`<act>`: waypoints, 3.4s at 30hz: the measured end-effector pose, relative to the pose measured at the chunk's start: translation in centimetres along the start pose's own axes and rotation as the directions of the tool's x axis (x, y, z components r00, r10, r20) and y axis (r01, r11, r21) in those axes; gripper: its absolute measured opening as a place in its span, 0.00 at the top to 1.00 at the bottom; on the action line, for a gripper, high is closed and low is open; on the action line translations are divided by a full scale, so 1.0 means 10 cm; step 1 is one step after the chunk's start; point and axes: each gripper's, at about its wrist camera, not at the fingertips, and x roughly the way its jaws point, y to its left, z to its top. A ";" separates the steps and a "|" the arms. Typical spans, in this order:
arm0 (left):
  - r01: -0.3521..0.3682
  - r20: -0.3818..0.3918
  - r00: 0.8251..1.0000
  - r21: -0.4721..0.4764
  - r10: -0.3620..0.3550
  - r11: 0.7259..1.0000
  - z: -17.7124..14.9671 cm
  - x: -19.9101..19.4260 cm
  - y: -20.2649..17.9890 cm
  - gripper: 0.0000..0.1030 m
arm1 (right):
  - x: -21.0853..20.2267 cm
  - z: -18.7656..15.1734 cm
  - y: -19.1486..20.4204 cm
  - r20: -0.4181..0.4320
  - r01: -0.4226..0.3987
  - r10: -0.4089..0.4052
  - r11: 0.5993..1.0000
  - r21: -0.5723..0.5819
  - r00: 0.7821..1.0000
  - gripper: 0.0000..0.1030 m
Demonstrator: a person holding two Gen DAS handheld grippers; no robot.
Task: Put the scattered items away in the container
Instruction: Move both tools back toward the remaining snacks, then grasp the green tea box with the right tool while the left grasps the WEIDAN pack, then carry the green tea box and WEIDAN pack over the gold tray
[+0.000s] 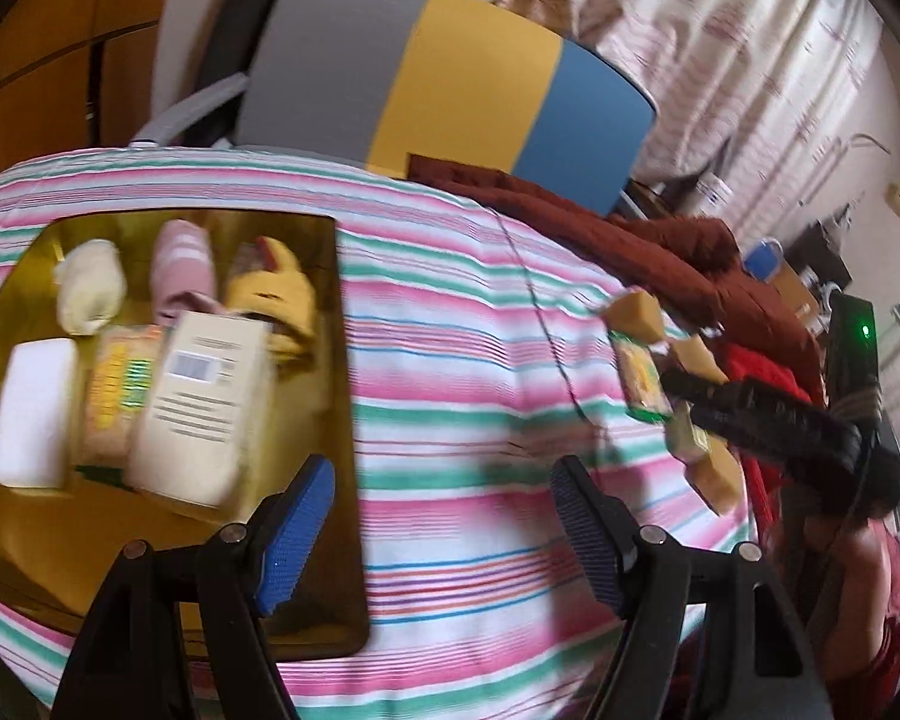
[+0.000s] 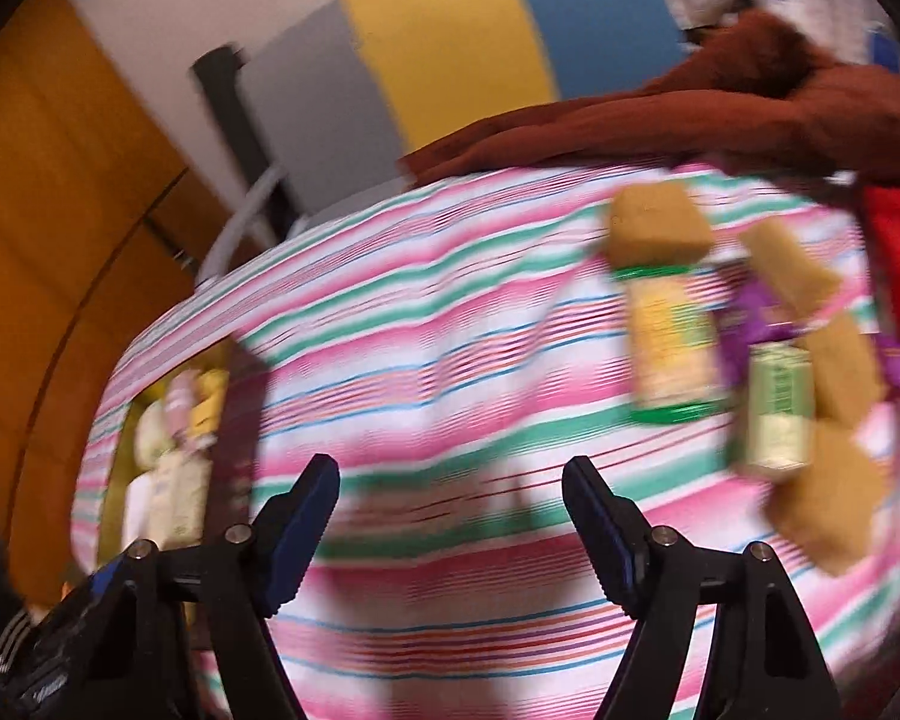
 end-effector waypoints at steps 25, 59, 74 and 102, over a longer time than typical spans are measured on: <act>0.008 -0.124 0.992 0.132 0.008 0.991 -0.20 0.55 -0.68 0.26 | 0.38 0.29 -1.30 -0.109 0.215 -0.208 0.975 0.061 0.972 0.60; 0.150 -0.255 0.962 0.195 -0.098 0.969 0.54 2.28 -1.94 0.28 | 0.23 0.30 -1.64 -0.063 0.187 -0.177 0.952 0.241 0.982 0.67; 0.140 -0.195 0.977 0.281 -0.086 0.950 0.42 2.24 -1.83 0.61 | 0.37 0.29 -1.43 -0.112 0.256 -0.244 0.961 0.105 0.963 0.64; 0.009 -0.067 0.998 0.395 0.019 0.919 0.13 1.80 -1.45 0.53 | 0.39 0.26 -1.37 -0.121 0.189 -0.178 0.979 0.081 0.977 0.69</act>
